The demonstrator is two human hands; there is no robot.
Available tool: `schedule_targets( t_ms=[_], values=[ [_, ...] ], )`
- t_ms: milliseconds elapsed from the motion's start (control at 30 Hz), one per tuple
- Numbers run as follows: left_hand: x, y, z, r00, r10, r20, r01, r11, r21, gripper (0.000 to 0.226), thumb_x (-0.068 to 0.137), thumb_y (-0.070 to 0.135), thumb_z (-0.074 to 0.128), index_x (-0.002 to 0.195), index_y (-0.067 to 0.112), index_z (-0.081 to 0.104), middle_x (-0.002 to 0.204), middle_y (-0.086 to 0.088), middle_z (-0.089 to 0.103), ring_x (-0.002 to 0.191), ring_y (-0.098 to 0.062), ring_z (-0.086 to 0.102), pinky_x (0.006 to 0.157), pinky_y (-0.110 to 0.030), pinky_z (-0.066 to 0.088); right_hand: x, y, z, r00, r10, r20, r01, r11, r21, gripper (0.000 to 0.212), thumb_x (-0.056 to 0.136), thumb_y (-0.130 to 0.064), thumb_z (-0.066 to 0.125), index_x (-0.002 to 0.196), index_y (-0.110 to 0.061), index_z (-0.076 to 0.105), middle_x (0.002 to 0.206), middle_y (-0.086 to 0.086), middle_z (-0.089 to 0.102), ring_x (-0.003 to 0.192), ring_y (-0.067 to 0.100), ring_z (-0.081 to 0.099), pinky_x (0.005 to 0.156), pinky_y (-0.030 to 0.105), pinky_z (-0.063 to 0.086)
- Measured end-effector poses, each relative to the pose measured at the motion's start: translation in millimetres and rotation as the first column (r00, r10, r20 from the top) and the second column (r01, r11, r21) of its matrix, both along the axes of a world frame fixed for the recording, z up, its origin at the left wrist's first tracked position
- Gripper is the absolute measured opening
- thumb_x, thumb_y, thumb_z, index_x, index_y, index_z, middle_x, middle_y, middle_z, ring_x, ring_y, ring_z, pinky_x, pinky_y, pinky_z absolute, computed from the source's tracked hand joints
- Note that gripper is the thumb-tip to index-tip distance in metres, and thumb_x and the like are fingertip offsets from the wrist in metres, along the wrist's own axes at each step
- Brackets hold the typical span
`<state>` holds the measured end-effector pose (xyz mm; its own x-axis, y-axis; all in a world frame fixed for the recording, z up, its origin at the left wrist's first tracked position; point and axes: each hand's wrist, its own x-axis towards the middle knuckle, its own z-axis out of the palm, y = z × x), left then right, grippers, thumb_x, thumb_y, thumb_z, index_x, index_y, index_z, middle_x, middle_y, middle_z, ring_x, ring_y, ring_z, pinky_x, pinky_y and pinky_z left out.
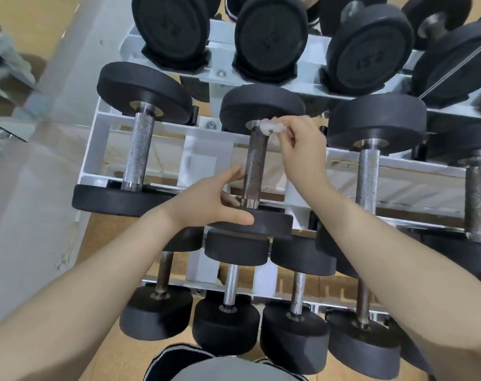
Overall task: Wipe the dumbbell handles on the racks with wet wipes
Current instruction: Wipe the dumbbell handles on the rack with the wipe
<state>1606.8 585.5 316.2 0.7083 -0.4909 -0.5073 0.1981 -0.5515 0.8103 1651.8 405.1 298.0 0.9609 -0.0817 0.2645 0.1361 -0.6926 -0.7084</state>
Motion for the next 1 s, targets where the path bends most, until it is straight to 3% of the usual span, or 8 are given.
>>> schedule_targets(
  t_ms=[200, 300, 400, 567, 633, 833, 933, 1000],
  values=[
    [2, -1, -2, 0.999, -0.012, -0.037, 0.013, 1.0, 0.025, 0.103, 0.073, 0.028, 0.075, 0.148, 0.029, 0.004, 0.15, 0.019, 0.023, 0.098, -0.004, 0.059, 0.089, -0.021, 0.048, -5, 2, -25, 0.983, 0.173, -0.054, -0.178, 0.978, -0.111, 0.022, 0.081, 0.002, 0.052, 0.092, -0.002, 0.071, 0.091, 0.017, 0.065, 0.083, 0.029, 0.06, 0.07, 0.013, 0.032],
    [4, -1, -3, 0.999, -0.03, -0.013, 0.03, 0.999, 0.023, 0.102, 0.072, 0.031, 0.075, 0.148, 0.031, 0.005, 0.151, 0.017, 0.024, 0.103, -0.007, 0.057, 0.094, -0.029, 0.047, -24, -15, -18, 0.841, 0.494, -0.223, -0.526, 0.842, -0.122, 0.024, 0.076, -0.001, 0.053, 0.087, -0.005, 0.074, 0.086, 0.014, 0.068, 0.075, 0.018, 0.057, 0.072, 0.007, 0.034],
    [2, -1, -6, 0.999, -0.03, 0.037, 0.028, 0.999, 0.037, 0.1, 0.073, 0.03, 0.074, 0.147, 0.029, 0.006, 0.15, 0.014, 0.027, 0.111, -0.008, 0.048, 0.097, -0.027, 0.041, -34, -17, -11, 0.693, 0.613, -0.378, -0.7, 0.698, -0.151, 0.024, 0.073, 0.0, 0.055, 0.084, -0.008, 0.075, 0.082, 0.012, 0.069, 0.072, 0.016, 0.059, 0.072, 0.023, 0.045],
    [0, 3, -12, 0.997, 0.04, 0.065, -0.048, 0.992, 0.119, 0.102, 0.066, 0.043, 0.075, 0.146, 0.029, 0.014, 0.141, 0.009, 0.042, 0.122, -0.013, 0.047, 0.1, -0.029, 0.039, 4, 4, 5, 0.907, 0.421, -0.015, -0.406, 0.863, -0.302, 0.025, 0.072, 0.008, 0.055, 0.087, -0.002, 0.072, 0.086, 0.016, 0.066, 0.077, 0.025, 0.06, 0.073, 0.021, 0.042],
    [1, 5, -14, 0.997, 0.048, 0.067, -0.058, 0.985, 0.162, 0.102, 0.064, 0.048, 0.075, 0.145, 0.028, 0.018, 0.135, 0.008, 0.047, 0.112, -0.012, 0.051, 0.092, -0.026, 0.042, 20, 15, -1, 0.907, 0.421, 0.019, -0.362, 0.802, -0.475, 0.025, 0.063, 0.014, 0.059, 0.078, -0.002, 0.069, 0.082, 0.013, 0.066, 0.07, 0.03, 0.059, 0.063, 0.029, 0.049],
    [0, 6, -16, 0.995, 0.053, 0.085, -0.067, 0.983, 0.172, 0.1, 0.061, 0.052, 0.075, 0.143, 0.028, 0.021, 0.134, 0.008, 0.046, 0.107, -0.011, 0.051, 0.087, -0.026, 0.043, 7, 16, -6, 0.752, 0.614, -0.242, -0.649, 0.622, -0.438, 0.024, 0.063, 0.008, 0.052, 0.068, -0.008, 0.068, 0.064, 0.006, 0.067, 0.056, 0.021, 0.054, 0.055, 0.025, 0.049],
    [2, 6, -17, 0.996, 0.048, 0.076, -0.06, 0.982, 0.177, 0.11, 0.059, 0.054, 0.075, 0.146, 0.027, 0.012, 0.138, 0.008, 0.044, 0.113, -0.014, 0.051, 0.096, -0.035, 0.045, -14, 17, 11, 0.536, 0.588, -0.606, -0.827, 0.51, -0.237, 0.027, 0.084, 0.003, 0.048, 0.091, -0.008, 0.072, 0.083, 0.009, 0.071, 0.074, 0.021, 0.061, 0.074, 0.03, 0.047],
    [2, 6, -17, 0.997, 0.038, 0.068, -0.05, 0.982, 0.18, 0.114, 0.059, 0.055, 0.075, 0.147, 0.027, 0.008, 0.138, 0.008, 0.044, 0.113, -0.014, 0.05, 0.097, -0.036, 0.044, -8, 13, 20, 0.526, 0.546, -0.652, -0.828, 0.506, -0.244, 0.026, 0.089, -0.001, 0.05, 0.099, -0.01, 0.072, 0.094, 0.007, 0.071, 0.083, 0.018, 0.061, 0.074, 0.019, 0.039]
  ],
)
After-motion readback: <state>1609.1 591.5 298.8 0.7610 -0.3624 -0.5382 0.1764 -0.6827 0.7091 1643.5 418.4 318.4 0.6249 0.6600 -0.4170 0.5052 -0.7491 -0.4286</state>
